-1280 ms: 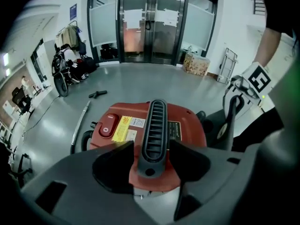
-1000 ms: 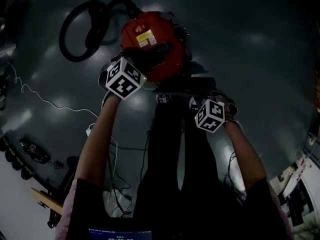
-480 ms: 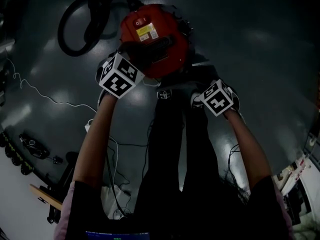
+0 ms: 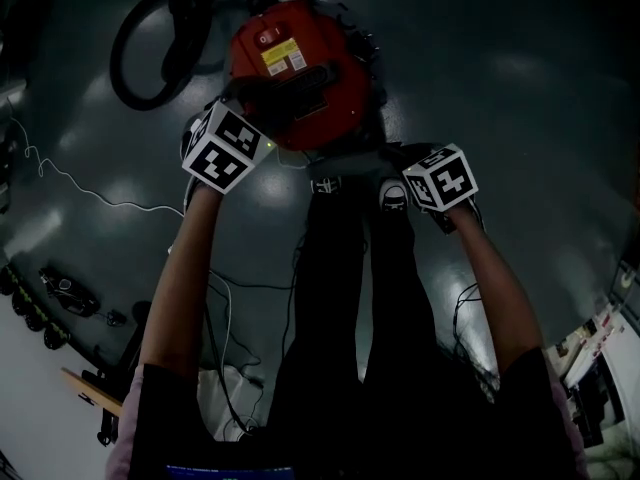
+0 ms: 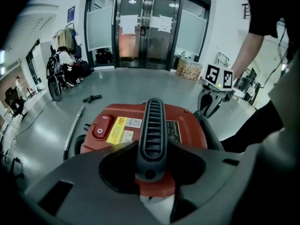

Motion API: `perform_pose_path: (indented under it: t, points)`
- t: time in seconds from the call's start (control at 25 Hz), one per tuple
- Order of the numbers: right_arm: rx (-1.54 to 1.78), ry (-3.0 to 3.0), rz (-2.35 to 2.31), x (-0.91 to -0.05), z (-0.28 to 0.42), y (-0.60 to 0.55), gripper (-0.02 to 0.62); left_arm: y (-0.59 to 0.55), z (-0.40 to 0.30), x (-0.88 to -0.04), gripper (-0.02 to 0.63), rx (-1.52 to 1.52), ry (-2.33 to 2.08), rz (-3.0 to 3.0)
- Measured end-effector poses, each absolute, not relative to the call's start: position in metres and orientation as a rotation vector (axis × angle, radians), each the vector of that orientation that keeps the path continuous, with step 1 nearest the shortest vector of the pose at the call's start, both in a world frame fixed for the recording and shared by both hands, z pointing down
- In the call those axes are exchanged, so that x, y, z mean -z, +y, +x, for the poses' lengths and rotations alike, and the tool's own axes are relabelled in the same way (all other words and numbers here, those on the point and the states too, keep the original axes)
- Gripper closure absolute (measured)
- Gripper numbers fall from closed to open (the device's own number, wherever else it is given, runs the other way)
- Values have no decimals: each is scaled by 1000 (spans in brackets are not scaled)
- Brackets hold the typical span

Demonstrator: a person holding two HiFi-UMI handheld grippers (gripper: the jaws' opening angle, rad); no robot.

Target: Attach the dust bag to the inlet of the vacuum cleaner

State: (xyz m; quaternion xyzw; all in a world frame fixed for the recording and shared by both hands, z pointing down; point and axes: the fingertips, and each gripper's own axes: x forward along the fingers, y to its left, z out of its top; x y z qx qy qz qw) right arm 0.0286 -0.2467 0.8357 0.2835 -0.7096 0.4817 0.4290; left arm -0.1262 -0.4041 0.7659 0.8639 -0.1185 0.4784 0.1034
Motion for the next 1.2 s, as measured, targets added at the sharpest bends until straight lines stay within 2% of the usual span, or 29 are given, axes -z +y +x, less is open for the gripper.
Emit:
perform_pose_path:
  t: [0.12, 0.24, 0.32, 0.44, 0.52, 0.6, 1.0, 1.04, 1.2]
  points:
    - [-884, -1797, 551, -829, 31, -244, 545, -402, -124, -765, 453, -1412, -339, 2545]
    - [-588, -1777, 435, -819, 29, -246, 477, -402, -125, -763, 453, -1401, -339, 2549]
    - [-458, -1768, 362, -814, 22, -247, 460, -403, -127, -764, 453, -1398, -352, 2550]
    - [-335, -1743, 254, -815, 15, -247, 460, -404, -127, -767, 453, -1397, -352, 2548]
    - [-292, -1730, 215, -817, 13, -245, 511, -404, -127, -767, 453, -1396, -348, 2546]
    - [-369, -1730, 264, -817, 13, -245, 511, -404, -127, -766, 453, -1392, -350, 2547]
    - [-1314, -1651, 737, -833, 26, -243, 522, -405, -128, -765, 453, -1352, -362, 2566]
    - [-1308, -1660, 725, -833, 25, -243, 522, -405, -129, -765, 453, -1351, -368, 2564]
    - [-878, -1685, 555, -830, 23, -248, 520, -405, -127, -766, 453, -1339, -374, 2567]
